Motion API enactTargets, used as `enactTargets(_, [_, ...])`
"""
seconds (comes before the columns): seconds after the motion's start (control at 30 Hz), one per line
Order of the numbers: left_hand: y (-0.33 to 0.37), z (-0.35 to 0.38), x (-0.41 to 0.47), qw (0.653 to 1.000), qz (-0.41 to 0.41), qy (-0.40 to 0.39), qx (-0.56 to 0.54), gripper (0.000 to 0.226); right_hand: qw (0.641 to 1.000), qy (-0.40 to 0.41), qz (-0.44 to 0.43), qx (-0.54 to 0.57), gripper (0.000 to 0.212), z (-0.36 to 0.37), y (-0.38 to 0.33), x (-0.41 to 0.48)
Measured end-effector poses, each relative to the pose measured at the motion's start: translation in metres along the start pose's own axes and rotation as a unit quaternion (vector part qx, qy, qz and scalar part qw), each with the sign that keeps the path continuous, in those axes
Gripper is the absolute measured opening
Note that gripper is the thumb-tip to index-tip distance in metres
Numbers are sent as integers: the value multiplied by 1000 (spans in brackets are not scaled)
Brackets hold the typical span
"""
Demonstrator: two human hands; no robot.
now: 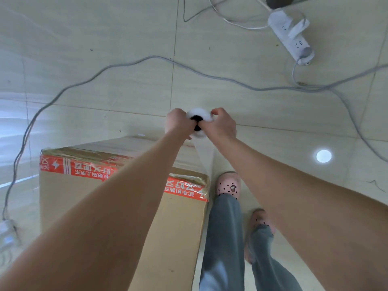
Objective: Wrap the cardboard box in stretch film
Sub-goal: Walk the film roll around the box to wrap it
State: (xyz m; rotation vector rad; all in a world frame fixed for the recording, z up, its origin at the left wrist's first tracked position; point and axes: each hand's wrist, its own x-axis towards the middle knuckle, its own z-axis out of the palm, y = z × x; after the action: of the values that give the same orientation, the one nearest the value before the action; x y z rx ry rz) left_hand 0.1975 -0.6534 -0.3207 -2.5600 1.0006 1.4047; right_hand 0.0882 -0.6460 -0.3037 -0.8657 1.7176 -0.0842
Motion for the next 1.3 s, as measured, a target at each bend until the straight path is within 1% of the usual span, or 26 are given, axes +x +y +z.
enactTargets(0.07, [-7,-3,2,998,-41,-9,-45,7,1000,-8,-11,-21,42,3,-8,3])
enactTargets(0.13, [-10,-4,3,996,-62,-26,-53,15,999,-11,-25,-39,41,4,-13,5])
enactTargets(0.2, [-9,-6,5,999,-22,-31,18,15,998,-9,-28,-49,40,5,-16,4])
enactTargets(0.27, [-3,-11,6,993,39,-12,111,13,998,-10,-28,-50,38,5,-19,5])
enactTargets(0.3, [0,-13,7,988,63,-6,138,21,998,-15,-30,-54,38,5,-21,6])
enactTargets(0.37, [7,-16,11,981,86,-17,172,42,997,-30,-35,-67,38,4,-25,7])
enactTargets(0.4, [10,-17,11,977,93,-19,191,44,996,-34,-38,-76,38,3,-26,8])
enactTargets(0.47, [13,-19,16,971,96,-26,216,36,994,-40,-39,-96,38,2,-31,10])
enactTargets(0.53, [13,-23,19,972,88,-22,216,25,990,-51,-43,-122,38,2,-40,14])
enactTargets(0.7, [8,-32,26,989,18,-16,144,11,978,-71,-58,-188,34,5,-63,23])
enactTargets(0.87, [-9,-46,32,997,-40,5,70,3,970,-99,-76,-207,36,21,-80,29])
enactTargets(0.93, [-16,-52,33,997,-68,14,18,9,967,-106,-88,-214,39,29,-85,32])
enactTargets(1.03, [-24,-56,31,990,-103,27,-90,19,966,-104,-98,-214,46,37,-90,36])
enactTargets(1.1, [-25,-56,28,981,-126,36,-145,16,970,-104,-79,-205,57,41,-88,38])
enactTargets(1.13, [-25,-56,27,977,-136,39,-161,13,973,-108,-54,-198,61,42,-87,37])
enactTargets(1.2, [-25,-58,26,971,-152,33,-182,15,978,-114,-13,-176,61,44,-87,36])
enactTargets(1.23, [-25,-60,26,971,-156,28,-179,18,977,-116,-12,-177,58,45,-89,36])
enactTargets(1.3, [-25,-64,30,984,-127,20,-121,16,973,-116,-32,-197,51,46,-95,39])
